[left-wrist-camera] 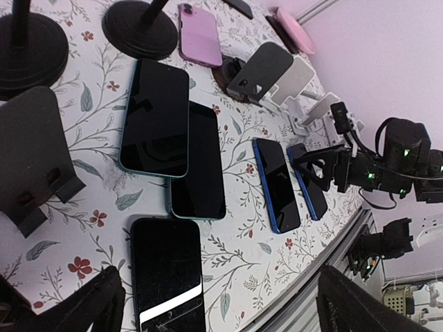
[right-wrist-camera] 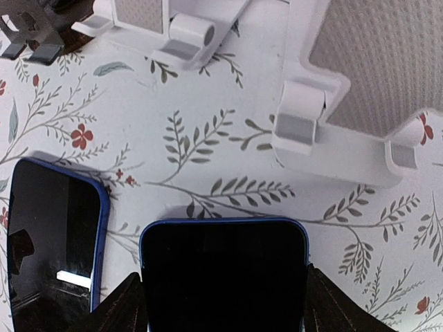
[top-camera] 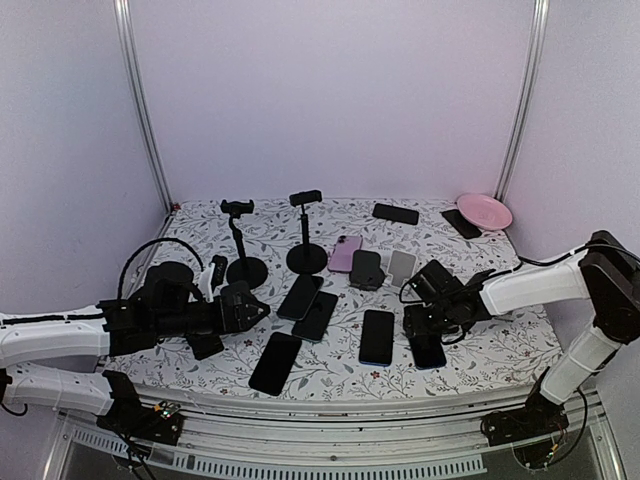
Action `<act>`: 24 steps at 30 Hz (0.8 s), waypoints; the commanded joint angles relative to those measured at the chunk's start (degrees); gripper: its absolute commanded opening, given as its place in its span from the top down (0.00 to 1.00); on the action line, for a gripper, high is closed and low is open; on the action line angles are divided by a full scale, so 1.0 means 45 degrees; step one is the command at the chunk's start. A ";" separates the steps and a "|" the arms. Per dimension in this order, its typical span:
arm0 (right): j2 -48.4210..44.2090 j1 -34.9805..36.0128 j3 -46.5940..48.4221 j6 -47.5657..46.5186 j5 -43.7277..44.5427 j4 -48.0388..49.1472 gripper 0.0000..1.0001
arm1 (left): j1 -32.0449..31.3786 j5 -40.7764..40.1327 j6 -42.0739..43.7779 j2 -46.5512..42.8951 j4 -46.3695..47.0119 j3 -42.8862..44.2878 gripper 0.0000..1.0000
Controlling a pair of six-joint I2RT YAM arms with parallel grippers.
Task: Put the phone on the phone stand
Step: Pick up the phone at the center of the board.
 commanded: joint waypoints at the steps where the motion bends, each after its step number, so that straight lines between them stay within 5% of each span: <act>1: -0.0748 0.0144 -0.0835 0.0653 -0.0692 -0.1022 0.49 | -0.0141 -0.0111 -0.0127 -0.0108 0.0208 0.0058 0.03; 8: -0.2487 0.0131 -0.0958 0.1012 0.0056 -0.1139 0.69 | -0.0128 -0.0479 -0.0437 -0.0306 0.0470 -0.0302 0.03; 24: -0.4784 0.0078 -0.0042 0.1772 0.2901 -0.1695 0.91 | -0.0146 -0.0508 -0.0406 -0.0301 0.0557 -0.0251 0.03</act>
